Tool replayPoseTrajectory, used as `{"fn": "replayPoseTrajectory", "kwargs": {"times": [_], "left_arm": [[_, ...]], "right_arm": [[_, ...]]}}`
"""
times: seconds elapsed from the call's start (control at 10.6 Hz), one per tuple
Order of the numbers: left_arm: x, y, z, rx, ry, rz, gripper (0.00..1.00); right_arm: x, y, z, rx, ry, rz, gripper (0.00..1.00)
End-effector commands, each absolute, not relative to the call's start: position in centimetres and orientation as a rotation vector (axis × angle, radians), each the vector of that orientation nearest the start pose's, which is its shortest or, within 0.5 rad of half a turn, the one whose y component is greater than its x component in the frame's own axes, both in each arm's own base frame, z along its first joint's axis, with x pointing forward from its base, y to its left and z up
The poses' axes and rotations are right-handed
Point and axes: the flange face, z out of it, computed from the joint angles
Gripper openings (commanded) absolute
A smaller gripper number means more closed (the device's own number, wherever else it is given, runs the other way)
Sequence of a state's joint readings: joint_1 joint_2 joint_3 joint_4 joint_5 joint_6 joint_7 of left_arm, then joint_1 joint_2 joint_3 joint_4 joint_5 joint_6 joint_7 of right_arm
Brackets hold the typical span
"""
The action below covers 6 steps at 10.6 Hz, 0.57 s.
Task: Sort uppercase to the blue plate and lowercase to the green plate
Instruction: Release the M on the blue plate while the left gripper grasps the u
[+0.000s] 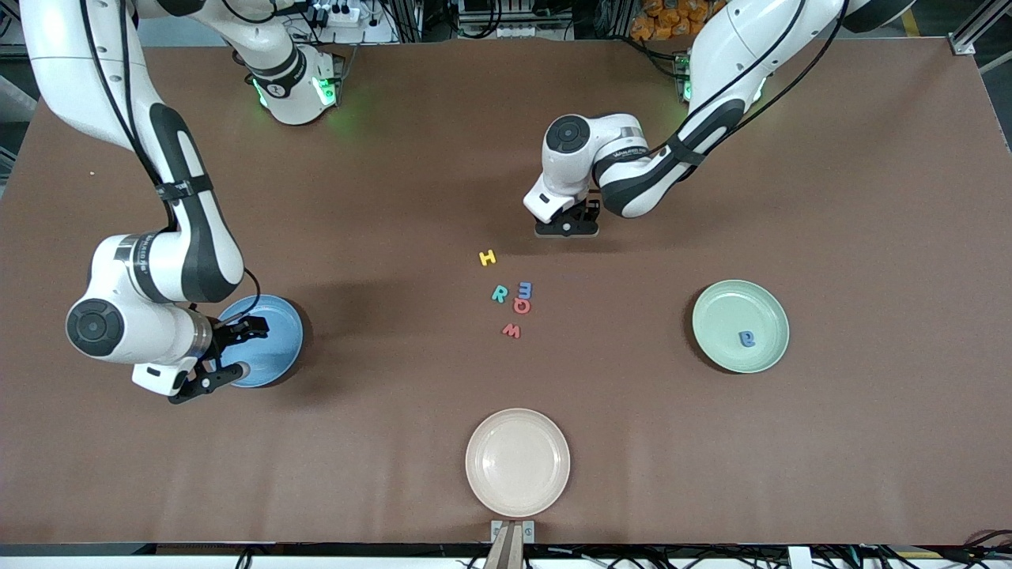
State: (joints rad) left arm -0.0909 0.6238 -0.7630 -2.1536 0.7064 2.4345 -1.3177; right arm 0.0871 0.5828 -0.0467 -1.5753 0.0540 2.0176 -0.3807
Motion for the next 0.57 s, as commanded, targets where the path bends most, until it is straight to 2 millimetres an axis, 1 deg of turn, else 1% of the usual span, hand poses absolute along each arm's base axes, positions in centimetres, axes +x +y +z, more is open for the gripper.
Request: {"fn": "replayPoseTrajectory", "kwargs": {"times": [0.0,0.19,0.28,0.38,0.47], "left_arm": [[35.5,-42.7,16.9,-3.096,0.065,0.026,0.57],[35.5,-42.7,16.8,-3.097,0.064,0.029,0.49],[35.5,-42.7,16.9,-3.097,0.064,0.027,0.38],[35.5,-42.7,16.9,-3.097,0.064,0.026,0.18],[35.6,-42.7,17.0,-3.098,0.058,0.025,0.05]], "right_arm": [[68.6,5.3,30.3,-2.999,-0.613,0.161,1.0],[68.8,7.0,30.4,-3.014,-0.564,0.152,1.0],[68.8,7.6,30.2,-3.023,-0.528,0.156,1.0],[68.7,8.1,30.2,-3.028,-0.499,0.158,1.0],[68.7,8.1,30.2,-3.028,-0.499,0.158,1.0]]}}
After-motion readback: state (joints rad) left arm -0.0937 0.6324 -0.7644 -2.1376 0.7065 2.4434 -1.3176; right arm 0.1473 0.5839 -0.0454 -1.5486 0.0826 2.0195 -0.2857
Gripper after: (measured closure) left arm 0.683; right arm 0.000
